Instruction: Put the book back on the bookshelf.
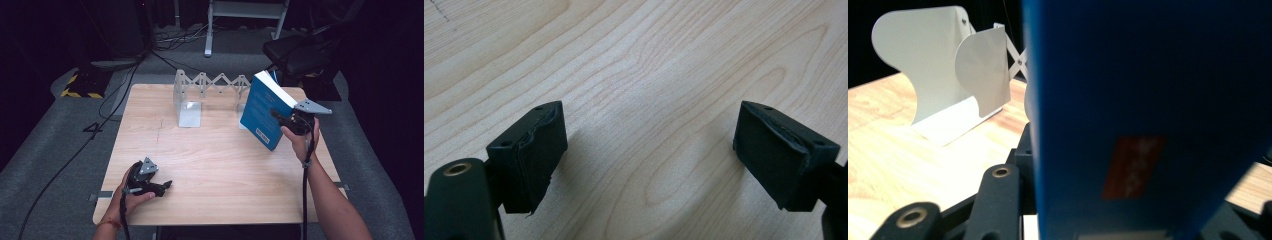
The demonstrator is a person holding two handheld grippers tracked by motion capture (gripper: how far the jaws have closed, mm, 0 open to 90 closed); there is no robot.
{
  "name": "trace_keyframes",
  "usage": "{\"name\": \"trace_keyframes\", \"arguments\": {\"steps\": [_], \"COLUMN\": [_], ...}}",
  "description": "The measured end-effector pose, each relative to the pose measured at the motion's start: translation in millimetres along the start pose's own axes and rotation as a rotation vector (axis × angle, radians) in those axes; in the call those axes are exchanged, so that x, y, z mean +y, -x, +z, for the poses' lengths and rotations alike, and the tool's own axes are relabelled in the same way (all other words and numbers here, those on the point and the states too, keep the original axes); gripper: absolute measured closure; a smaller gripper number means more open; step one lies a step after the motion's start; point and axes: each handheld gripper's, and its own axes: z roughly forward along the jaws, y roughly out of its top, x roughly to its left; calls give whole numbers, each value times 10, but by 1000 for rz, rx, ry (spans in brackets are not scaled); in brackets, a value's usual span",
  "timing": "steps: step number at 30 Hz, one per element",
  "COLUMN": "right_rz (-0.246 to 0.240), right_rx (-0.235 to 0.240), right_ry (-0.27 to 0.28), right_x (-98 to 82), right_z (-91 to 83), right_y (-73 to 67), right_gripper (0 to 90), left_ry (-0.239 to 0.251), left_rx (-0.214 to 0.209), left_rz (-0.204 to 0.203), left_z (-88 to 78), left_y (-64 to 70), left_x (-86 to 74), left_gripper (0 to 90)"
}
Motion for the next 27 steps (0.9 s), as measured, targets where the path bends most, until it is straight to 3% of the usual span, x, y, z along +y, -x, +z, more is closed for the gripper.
{"name": "trace_keyframes", "arguments": {"steps": [8,11,13,16,18,19,21,24,27], "right_rz": [18,27,47,30,0,5,-8,-52,-59], "right_rx": [1,5,23,31,17,21,21,20,63], "right_ry": [11,-20,-35,-31,-15,12,13,-8,-89], "right_x": [-65,-160,-245,-288,-203,-118,5,198,392], "right_z": [-26,3,18,11,-17,-57,-91,-143,-164], "right_y": [42,63,87,92,91,105,114,118,149], "right_gripper": [562,505,513,526,512,509,509,512,500], "left_ry": [0,0,0,0,0,0,0,0,0], "left_rx": [0,1,1,1,1,1,1,1,1], "left_rz": [-1,0,0,0,1,0,0,0,0], "left_z": [0,0,0,0,0,0,0,0,0], "left_y": [2,1,1,1,1,1,1,1,1], "left_x": [0,0,0,0,0,0,0,0,0], "left_gripper": [147,147,147,147,147,147,147,147,147]}}
